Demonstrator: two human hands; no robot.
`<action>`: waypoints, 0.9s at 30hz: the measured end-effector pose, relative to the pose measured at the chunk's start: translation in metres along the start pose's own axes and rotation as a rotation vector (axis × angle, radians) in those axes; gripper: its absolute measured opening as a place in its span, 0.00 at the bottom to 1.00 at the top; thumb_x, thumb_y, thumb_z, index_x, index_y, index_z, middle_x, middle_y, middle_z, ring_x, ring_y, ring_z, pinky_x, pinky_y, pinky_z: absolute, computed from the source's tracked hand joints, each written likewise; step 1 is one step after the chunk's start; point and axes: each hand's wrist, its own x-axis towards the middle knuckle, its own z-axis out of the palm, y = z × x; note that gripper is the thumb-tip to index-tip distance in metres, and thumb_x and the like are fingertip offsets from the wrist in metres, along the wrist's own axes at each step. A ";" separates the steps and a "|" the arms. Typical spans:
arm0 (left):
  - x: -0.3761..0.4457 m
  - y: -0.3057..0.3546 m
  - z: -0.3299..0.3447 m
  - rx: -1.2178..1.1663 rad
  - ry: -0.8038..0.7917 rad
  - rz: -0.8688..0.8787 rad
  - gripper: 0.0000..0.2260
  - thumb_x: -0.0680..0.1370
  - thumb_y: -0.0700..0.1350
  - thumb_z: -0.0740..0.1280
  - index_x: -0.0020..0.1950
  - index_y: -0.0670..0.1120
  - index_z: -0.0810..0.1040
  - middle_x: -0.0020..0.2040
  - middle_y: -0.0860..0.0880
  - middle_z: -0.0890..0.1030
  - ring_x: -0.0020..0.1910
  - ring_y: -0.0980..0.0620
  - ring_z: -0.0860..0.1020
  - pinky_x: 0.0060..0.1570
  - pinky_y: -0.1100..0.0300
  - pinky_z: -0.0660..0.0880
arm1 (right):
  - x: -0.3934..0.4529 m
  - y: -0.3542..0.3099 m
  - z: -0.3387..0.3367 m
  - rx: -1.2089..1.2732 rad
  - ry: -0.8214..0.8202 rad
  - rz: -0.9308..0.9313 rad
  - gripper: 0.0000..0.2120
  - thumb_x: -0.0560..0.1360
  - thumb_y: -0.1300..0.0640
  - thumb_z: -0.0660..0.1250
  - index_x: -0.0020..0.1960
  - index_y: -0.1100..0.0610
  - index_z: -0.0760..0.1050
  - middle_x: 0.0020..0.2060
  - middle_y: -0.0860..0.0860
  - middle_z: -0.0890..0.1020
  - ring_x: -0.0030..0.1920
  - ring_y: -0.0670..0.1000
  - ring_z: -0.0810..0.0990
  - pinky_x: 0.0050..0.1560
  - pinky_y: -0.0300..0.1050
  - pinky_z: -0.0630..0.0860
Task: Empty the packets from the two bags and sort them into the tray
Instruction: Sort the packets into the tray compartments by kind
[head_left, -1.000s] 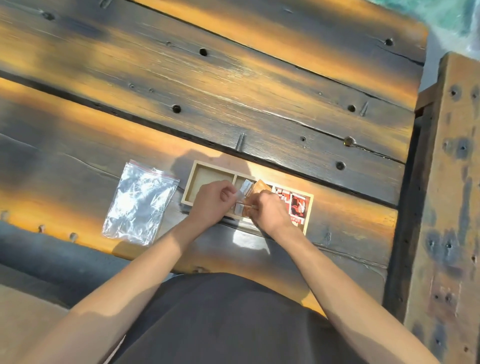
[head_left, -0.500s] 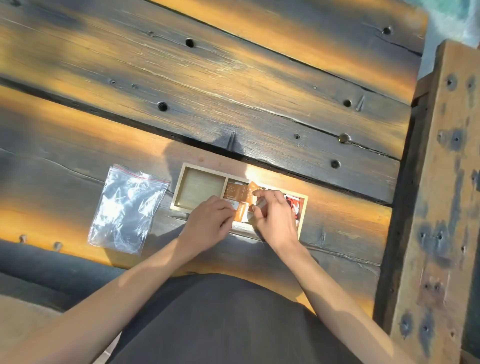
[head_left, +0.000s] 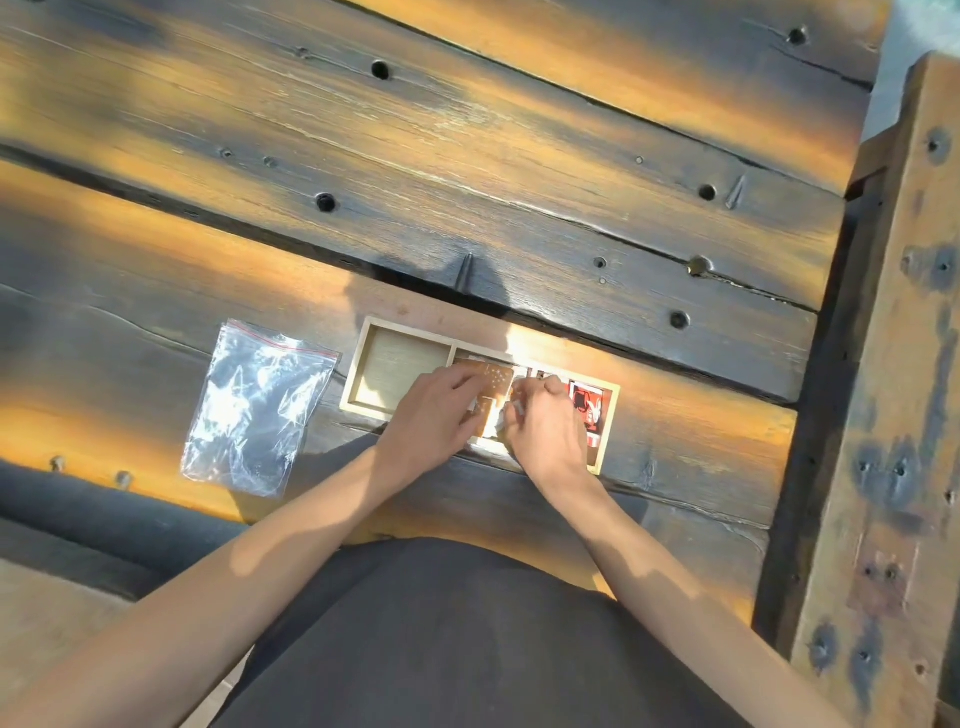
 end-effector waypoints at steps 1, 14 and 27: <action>0.001 0.000 0.001 0.021 -0.002 0.018 0.20 0.74 0.42 0.74 0.66 0.43 0.81 0.64 0.43 0.82 0.59 0.43 0.81 0.58 0.47 0.77 | -0.001 0.000 0.000 -0.027 -0.019 -0.010 0.12 0.80 0.59 0.64 0.61 0.58 0.80 0.56 0.57 0.79 0.48 0.62 0.85 0.43 0.48 0.79; -0.004 -0.002 -0.005 0.123 -0.013 0.040 0.23 0.71 0.41 0.76 0.67 0.48 0.80 0.66 0.46 0.81 0.61 0.45 0.81 0.62 0.46 0.70 | -0.004 0.008 0.005 0.001 -0.054 -0.192 0.20 0.77 0.66 0.64 0.68 0.59 0.72 0.53 0.57 0.76 0.42 0.61 0.83 0.42 0.52 0.82; 0.005 0.011 -0.004 0.203 -0.047 -0.012 0.18 0.76 0.44 0.69 0.67 0.50 0.78 0.68 0.51 0.77 0.68 0.50 0.74 0.71 0.50 0.57 | -0.010 -0.002 0.018 -0.157 0.074 -0.243 0.22 0.74 0.62 0.71 0.67 0.58 0.74 0.61 0.59 0.74 0.52 0.61 0.79 0.48 0.53 0.76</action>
